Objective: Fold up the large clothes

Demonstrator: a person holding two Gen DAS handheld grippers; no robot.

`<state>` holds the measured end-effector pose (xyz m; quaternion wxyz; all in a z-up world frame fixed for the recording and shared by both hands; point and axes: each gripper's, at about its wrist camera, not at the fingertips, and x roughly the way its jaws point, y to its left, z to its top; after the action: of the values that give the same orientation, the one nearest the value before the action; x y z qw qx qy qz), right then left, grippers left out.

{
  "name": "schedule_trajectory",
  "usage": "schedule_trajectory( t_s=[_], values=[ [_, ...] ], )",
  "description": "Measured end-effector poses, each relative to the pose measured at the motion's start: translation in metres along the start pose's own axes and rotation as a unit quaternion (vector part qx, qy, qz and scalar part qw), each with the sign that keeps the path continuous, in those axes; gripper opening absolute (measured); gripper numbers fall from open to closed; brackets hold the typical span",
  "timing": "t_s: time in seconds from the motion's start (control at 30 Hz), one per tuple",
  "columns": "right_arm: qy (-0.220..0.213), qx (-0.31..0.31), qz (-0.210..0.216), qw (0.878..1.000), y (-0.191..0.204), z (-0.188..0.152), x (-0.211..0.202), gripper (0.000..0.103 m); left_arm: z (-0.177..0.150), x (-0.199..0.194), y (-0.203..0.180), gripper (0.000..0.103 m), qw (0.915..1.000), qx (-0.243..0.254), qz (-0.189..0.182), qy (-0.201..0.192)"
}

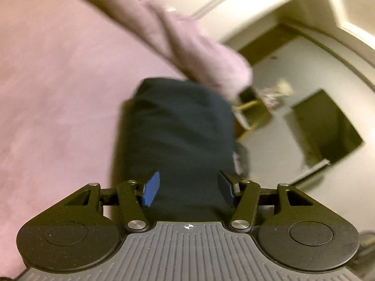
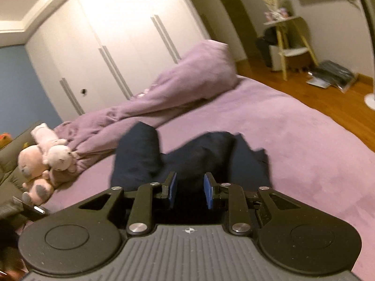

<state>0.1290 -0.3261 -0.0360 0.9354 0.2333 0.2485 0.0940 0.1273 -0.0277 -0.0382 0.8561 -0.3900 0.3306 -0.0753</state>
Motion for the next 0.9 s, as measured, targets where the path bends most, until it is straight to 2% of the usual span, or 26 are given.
schedule_trajectory(
  t_s=[0.1, 0.17, 0.23, 0.3, 0.37, 0.43, 0.47, 0.53, 0.57, 0.63, 0.67, 0.8, 0.9],
  values=[
    [0.002, -0.032, 0.019, 0.999, 0.018, 0.002, 0.011, 0.025, -0.004, 0.018, 0.004, 0.059, 0.9993, 0.011, 0.033, 0.016],
    [0.026, -0.054, 0.019, 0.998, 0.025, -0.003, 0.024, 0.026, -0.008, 0.034, 0.006, 0.059, 0.9986, -0.001, 0.03, 0.044],
    [0.062, -0.069, -0.011, 0.996, 0.021, -0.014, 0.04, 0.026, -0.012, 0.035, 0.019, 0.059, 0.9976, -0.01, 0.024, 0.064],
    [0.118, -0.077, -0.065, 0.988, 0.005, -0.033, 0.06, 0.027, -0.017, 0.041, 0.012, 0.06, 0.9971, 0.021, 0.023, 0.069],
    [0.143, -0.045, -0.074, 0.986, -0.021, -0.048, 0.068, 0.03, -0.015, 0.047, 0.009, 0.061, 0.996, 0.033, 0.015, 0.082],
    [0.141, -0.003, -0.055, 0.988, -0.036, -0.043, 0.061, 0.034, -0.014, 0.048, 0.002, 0.073, 0.9953, 0.053, 0.016, 0.079],
    [0.136, 0.014, -0.043, 0.99, -0.039, -0.037, 0.056, 0.036, -0.015, 0.048, 0.0, 0.073, 0.9948, 0.062, 0.019, 0.079],
    [0.12, 0.033, -0.024, 0.992, -0.042, -0.023, 0.049, 0.051, -0.018, 0.049, -0.004, 0.073, 0.9938, 0.077, 0.023, 0.076],
    [0.111, 0.038, -0.017, 0.993, -0.041, -0.015, 0.046, 0.055, -0.02, 0.047, -0.005, 0.073, 0.9937, 0.079, 0.024, 0.075],
    [0.097, 0.049, 0.002, 0.994, -0.043, -0.002, 0.045, 0.074, -0.022, 0.045, -0.005, 0.073, 0.9941, 0.076, 0.022, 0.074],
    [0.089, 0.055, 0.006, 0.994, -0.044, 0.004, 0.046, 0.077, -0.022, 0.043, -0.004, 0.072, 0.9943, 0.072, 0.02, 0.076],
    [0.086, 0.096, 0.015, 0.992, -0.057, 0.016, 0.056, 0.085, -0.018, 0.024, 0.0, 0.068, 0.9958, 0.051, -0.003, 0.076],
    [0.119, 0.131, 0.044, 0.983, -0.067, 0.017, 0.073, 0.089, -0.006, 0.014, 0.002, 0.069, 0.998, 0.048, 0.003, 0.04]
  ],
)
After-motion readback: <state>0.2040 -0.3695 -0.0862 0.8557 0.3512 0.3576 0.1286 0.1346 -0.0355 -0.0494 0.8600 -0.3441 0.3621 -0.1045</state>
